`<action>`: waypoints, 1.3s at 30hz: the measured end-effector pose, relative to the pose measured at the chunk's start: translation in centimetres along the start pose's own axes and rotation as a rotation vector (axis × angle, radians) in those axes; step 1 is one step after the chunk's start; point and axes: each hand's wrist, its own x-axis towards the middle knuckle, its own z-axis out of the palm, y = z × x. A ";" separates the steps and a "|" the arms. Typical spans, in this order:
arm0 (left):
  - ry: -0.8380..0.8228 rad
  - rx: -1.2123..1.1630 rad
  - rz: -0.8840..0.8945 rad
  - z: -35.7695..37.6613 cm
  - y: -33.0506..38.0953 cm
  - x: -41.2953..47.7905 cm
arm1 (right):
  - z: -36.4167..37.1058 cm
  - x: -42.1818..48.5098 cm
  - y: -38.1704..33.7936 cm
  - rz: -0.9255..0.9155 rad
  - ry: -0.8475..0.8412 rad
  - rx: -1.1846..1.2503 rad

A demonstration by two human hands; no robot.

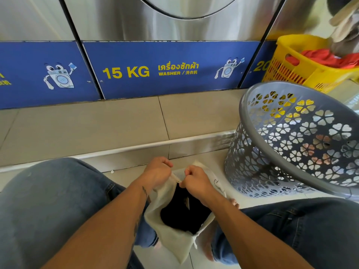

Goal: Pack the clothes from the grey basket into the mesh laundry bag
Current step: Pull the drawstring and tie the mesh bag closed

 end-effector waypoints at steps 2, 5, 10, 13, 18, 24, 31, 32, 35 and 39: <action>0.069 0.032 0.020 -0.2 0.0 0.0 | -0.8 0.0 -0.1 0.007 0.004 -0.052; 0.169 0.119 0.016 -0.5 -0.6 -0.2 | -2.3 0.0 -0.5 0.047 -0.018 -0.083; 0.293 0.192 -0.030 -1.6 -1.5 0.3 | -4.6 -0.5 -0.4 0.118 -0.050 -0.106; 0.330 0.212 -0.054 -2.2 -2.0 0.6 | -6.1 -0.8 -0.5 0.155 -0.067 -0.105; 0.363 0.251 -0.073 -3.2 -3.0 1.1 | -7.5 -1.0 0.0 0.182 -0.052 -0.104; 0.274 0.741 0.291 -1.7 -1.6 -0.1 | -7.2 -0.5 -0.5 0.141 -0.023 0.037; -0.018 0.684 0.705 3.7 -0.1 -2.2 | -5.8 -0.3 -0.7 0.077 0.034 0.089; 0.006 0.691 0.702 3.7 -0.4 -2.0 | -5.5 -0.6 -0.5 0.078 0.029 0.087; 0.041 0.700 0.728 3.3 -0.6 -1.7 | -4.5 -0.7 0.4 0.063 -0.013 -0.006; 0.079 0.603 0.627 1.9 -1.1 -0.7 | -4.2 -0.5 1.3 0.092 -0.044 -0.038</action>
